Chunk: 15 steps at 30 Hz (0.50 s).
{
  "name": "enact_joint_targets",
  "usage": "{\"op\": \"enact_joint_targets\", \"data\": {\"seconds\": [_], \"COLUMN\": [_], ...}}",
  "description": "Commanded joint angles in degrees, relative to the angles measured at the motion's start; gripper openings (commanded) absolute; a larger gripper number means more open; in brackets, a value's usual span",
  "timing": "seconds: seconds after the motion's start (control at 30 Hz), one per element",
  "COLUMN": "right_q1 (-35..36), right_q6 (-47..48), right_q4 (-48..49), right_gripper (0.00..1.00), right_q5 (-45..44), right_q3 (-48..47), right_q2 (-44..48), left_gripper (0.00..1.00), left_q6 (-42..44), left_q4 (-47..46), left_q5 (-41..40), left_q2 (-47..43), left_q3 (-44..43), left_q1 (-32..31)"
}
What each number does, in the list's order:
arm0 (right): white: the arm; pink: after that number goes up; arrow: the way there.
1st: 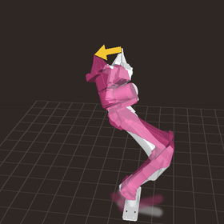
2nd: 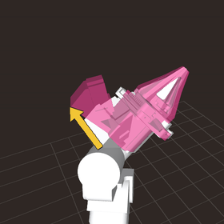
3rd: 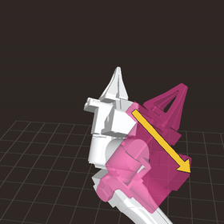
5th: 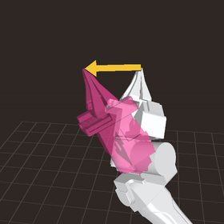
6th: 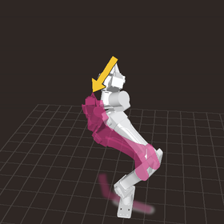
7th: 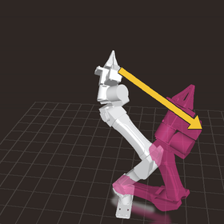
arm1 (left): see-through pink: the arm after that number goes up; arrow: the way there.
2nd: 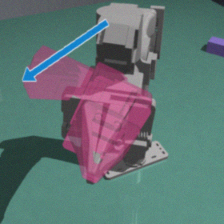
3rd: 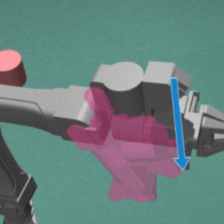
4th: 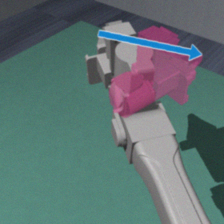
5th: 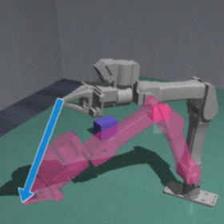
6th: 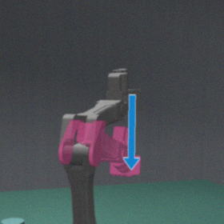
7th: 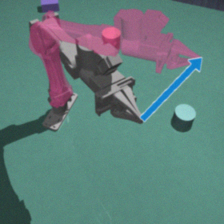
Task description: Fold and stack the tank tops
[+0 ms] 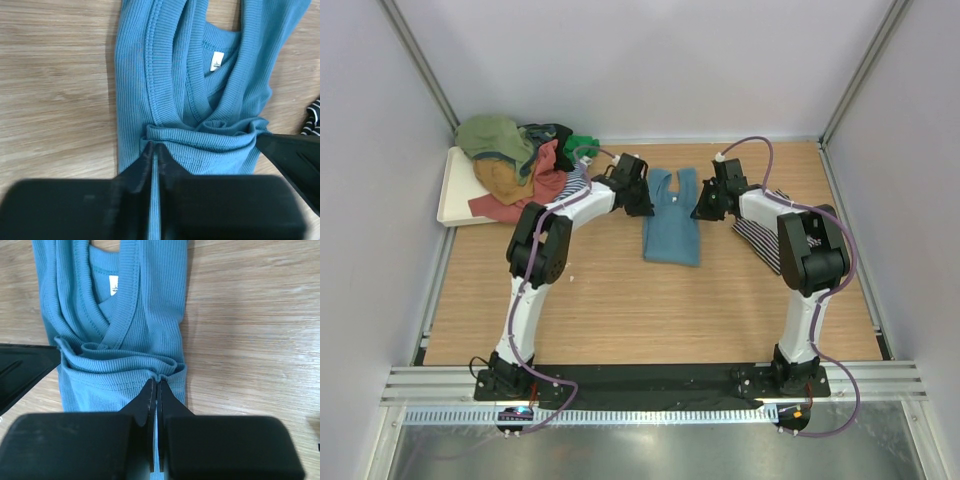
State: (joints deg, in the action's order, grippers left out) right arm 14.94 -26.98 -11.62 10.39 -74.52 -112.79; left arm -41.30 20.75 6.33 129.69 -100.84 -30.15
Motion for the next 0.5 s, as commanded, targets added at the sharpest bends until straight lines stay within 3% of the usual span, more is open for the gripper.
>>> {"op": "enact_joint_targets", "data": {"seconds": [0.0,0.47], "right_q1": [0.4,2.0], "right_q6": [0.6,0.8], "right_q4": [1.6,3.7], "right_gripper": [0.01,0.01], "right_q5": [1.9,3.7], "right_q3": [-2.4,1.9], "right_q2": [0.6,8.0], "left_gripper": [0.00,0.00], "left_q6": [1.3,2.1], "left_q4": [0.3,-1.5], "left_q5": [1.4,-2.0], "left_q2": [0.7,-10.4], "left_q3": [-2.7,6.2], "left_q1": [-0.2,-0.2]}}
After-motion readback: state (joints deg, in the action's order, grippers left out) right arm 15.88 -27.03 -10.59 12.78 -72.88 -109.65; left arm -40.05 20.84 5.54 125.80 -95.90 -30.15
